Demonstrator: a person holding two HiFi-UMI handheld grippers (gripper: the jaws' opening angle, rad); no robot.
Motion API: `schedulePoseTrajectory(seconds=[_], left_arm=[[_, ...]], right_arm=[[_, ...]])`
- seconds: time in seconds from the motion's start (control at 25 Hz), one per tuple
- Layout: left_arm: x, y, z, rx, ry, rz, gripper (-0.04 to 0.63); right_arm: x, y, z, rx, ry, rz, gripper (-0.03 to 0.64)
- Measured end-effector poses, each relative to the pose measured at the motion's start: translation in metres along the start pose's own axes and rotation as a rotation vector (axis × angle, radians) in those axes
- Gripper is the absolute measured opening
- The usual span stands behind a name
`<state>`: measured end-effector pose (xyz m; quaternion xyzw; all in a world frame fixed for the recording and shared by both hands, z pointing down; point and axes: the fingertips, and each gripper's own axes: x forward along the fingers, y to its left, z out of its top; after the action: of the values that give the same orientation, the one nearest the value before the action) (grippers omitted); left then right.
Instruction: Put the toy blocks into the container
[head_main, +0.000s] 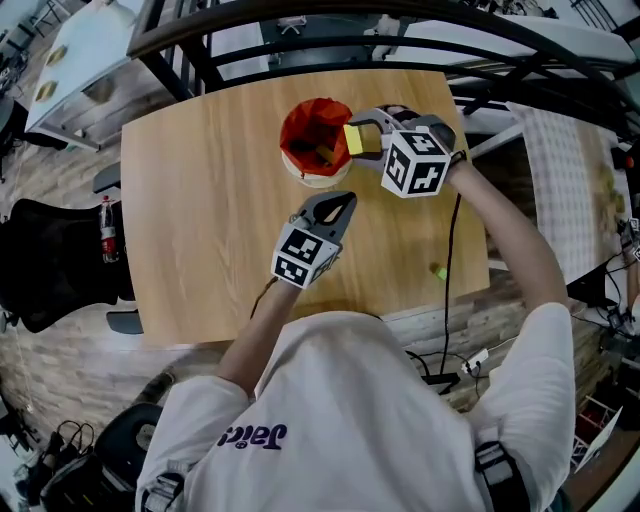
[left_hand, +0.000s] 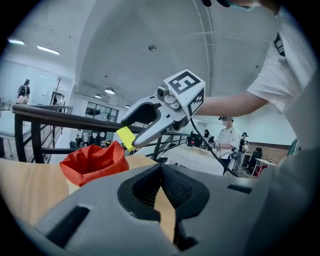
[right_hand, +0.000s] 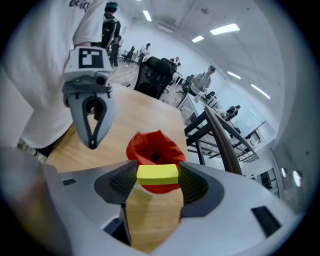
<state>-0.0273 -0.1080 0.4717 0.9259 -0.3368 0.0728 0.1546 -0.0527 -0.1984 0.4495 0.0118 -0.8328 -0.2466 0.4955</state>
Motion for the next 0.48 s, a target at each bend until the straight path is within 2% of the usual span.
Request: schedulePoseTrajectory(seconds=[0.2, 0.36, 0.48], left_arm=[[-0.007, 0.006, -0.008, -0.020, 0.014, 0.014, 0.008], [-0.010, 0.009, -0.016, -0.024, 0.028, 0.024, 0.008], [-0.012, 0.014, -0.020, -0.029, 0.035, 0.027, 0.008]], right_arm=[[0.041, -0.020, 0.021, 0.231, -0.118, -0.052, 0.265], [0.076, -0.023, 0.009, 0.533, -0.150, -0.078, 0.265], [0.092, -0.022, -0.003, 0.654, -0.133, -0.128, 0.265]])
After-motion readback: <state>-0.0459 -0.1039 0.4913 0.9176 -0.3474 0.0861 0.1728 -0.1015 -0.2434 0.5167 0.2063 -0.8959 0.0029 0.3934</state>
